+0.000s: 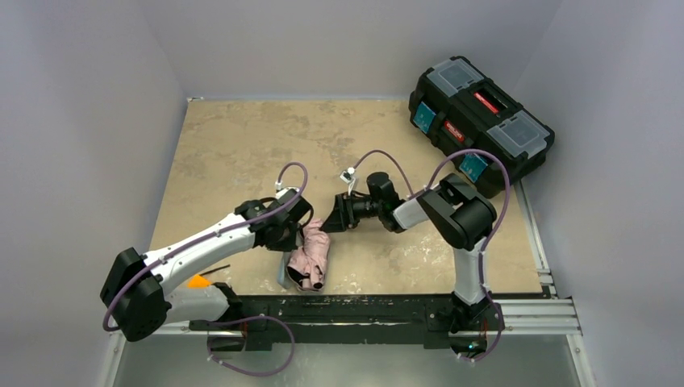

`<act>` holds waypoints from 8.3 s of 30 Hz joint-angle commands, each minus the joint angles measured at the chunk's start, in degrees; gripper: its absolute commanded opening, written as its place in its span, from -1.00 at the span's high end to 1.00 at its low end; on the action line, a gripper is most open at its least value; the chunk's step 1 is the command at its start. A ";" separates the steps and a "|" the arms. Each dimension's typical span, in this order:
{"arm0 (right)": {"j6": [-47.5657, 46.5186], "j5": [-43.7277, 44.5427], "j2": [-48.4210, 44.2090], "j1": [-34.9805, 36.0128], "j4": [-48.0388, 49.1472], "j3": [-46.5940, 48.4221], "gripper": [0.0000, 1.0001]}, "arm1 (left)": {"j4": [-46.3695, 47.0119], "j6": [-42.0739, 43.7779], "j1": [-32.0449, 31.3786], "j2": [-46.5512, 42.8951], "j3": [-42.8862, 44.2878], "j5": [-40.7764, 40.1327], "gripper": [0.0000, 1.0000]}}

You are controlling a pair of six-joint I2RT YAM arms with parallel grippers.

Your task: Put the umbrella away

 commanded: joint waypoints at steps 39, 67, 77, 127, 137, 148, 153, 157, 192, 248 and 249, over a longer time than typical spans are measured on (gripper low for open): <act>6.77 15.72 -27.67 9.58 -13.51 -17.33 -0.05 | 7.77 -4.00 16.49 -6.65 -9.49 10.09 1.00; 8.88 18.64 -7.87 14.40 -7.29 -12.14 -0.38 | 16.94 -4.59 -2.07 -1.25 -5.14 11.05 1.00; 7.24 16.72 -15.99 10.45 -13.44 -14.16 -0.71 | 13.51 -5.29 -4.34 0.99 -3.36 6.52 1.00; 4.61 17.98 -10.05 16.62 -9.83 -17.74 -0.80 | 15.92 -9.03 -6.84 -5.03 -6.67 8.58 1.00; 8.54 22.57 -5.19 16.56 -5.91 -16.72 -0.97 | 17.06 -11.11 -6.93 -7.34 -10.30 9.80 1.00; 14.26 20.36 -13.05 15.77 -10.94 -19.00 -0.98 | 18.86 -9.67 -6.93 -8.82 -14.28 9.43 1.00; 18.38 20.97 -11.36 12.73 -11.37 -17.96 -0.98 | 21.05 -9.24 -6.94 -10.01 -16.27 10.11 1.00; 18.84 21.30 -8.72 11.67 -13.62 -14.95 -0.98 | 21.73 -8.64 -6.93 -10.49 -17.03 10.09 1.00; 16.36 24.52 -0.73 9.12 -11.68 -14.92 0.68 | 21.55 -8.40 -6.93 -10.41 -16.80 8.42 0.75; 20.36 16.42 -45.19 7.26 -24.04 -1.48 1.00 | 54.54 -7.58 22.29 -21.92 -18.73 54.25 -0.49; 20.34 16.33 -45.19 7.26 -23.86 -1.59 1.00 | 56.52 -8.40 22.33 -21.78 -18.87 55.24 -0.37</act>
